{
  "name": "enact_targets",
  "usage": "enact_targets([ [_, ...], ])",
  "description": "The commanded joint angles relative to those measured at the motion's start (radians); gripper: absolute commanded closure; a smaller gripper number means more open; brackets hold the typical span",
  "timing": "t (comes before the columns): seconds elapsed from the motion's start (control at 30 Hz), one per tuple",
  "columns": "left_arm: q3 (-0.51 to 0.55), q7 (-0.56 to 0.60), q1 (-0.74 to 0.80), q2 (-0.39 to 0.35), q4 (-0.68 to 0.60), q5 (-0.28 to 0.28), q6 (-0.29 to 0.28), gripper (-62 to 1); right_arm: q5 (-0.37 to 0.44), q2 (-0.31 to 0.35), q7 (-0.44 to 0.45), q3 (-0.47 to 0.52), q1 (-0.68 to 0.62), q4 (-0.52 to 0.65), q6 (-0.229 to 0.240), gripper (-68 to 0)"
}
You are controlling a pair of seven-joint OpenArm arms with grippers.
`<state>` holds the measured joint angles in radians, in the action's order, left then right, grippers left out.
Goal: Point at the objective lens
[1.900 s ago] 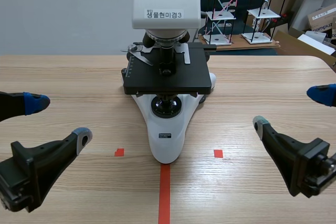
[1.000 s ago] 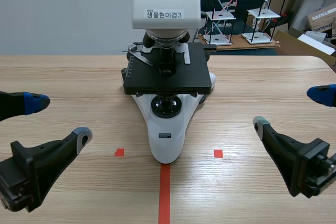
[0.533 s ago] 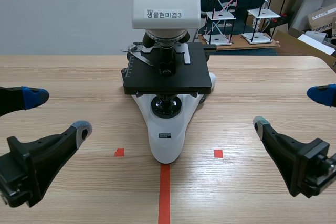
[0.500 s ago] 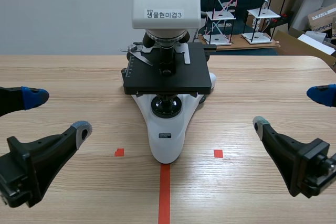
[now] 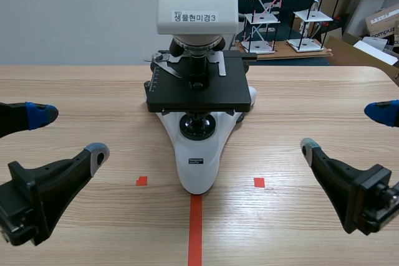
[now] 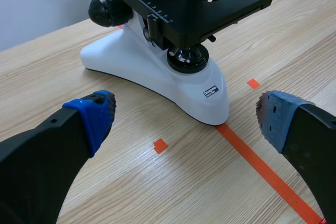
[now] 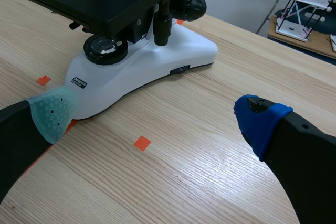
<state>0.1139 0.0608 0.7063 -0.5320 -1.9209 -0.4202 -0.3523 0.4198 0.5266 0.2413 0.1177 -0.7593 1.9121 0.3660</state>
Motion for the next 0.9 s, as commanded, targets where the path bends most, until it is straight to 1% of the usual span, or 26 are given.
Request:
enact_targets([
  [0.0, -0.006, 0.041, 0.005, 0.01, -0.001, -0.01, -0.002, -42.1, 0.011, 0.011, 0.014, 0.006, 0.011, 0.011, 0.0, -66.7],
  [0.1, -0.016, 0.061, -0.01, 0.024, 0.014, -0.009, -0.002, -15.6, 0.011, 0.011, 0.011, 0.006, 0.011, 0.011, 0.0, -66.7],
  [0.13, -0.021, 0.059, -0.023, 0.03, 0.024, -0.005, -0.004, -7.8, 0.011, 0.011, 0.011, 0.006, 0.011, 0.011, 0.0, -66.7],
  [0.17, -0.026, 0.06, -0.038, 0.037, 0.037, -0.005, -0.006, -1.6, 0.011, 0.011, 0.009, 0.006, 0.011, 0.011, 0.0, -66.7],
  [0.27, -0.048, 0.08, -0.102, 0.052, 0.09, -0.007, -0.034, -1.5, 0.011, 0.011, 0.007, 0.006, 0.011, 0.011, 0.0, -66.7],
  [0.43, -0.103, 0.081, -0.216, 0.078, 0.169, -0.014, -0.034, -1.5, 0.011, 0.011, 0.008, 0.006, 0.011, 0.011, 0.0, -66.7],
  [0.6, -0.134, 0.077, -0.311, 0.119, 0.213, -0.013, -0.041, -1.5, 0.011, 0.011, 0.008, 0.006, 0.011, 0.011, 0.0, -66.7],
  [0.7, -0.165, 0.071, -0.362, 0.13, 0.236, -0.013, -0.044, -1.5, 0.011, 0.011, 0.007, 0.006, 0.011, 0.011, 0.0, -66.7],
  [0.87, -0.232, 0.027, -0.44, 0.135, 0.258, -0.003, -0.048, -1.5, 0.011, 0.011, 0.008, 0.006, 0.011, 0.011, 0.0, -66.7],
])
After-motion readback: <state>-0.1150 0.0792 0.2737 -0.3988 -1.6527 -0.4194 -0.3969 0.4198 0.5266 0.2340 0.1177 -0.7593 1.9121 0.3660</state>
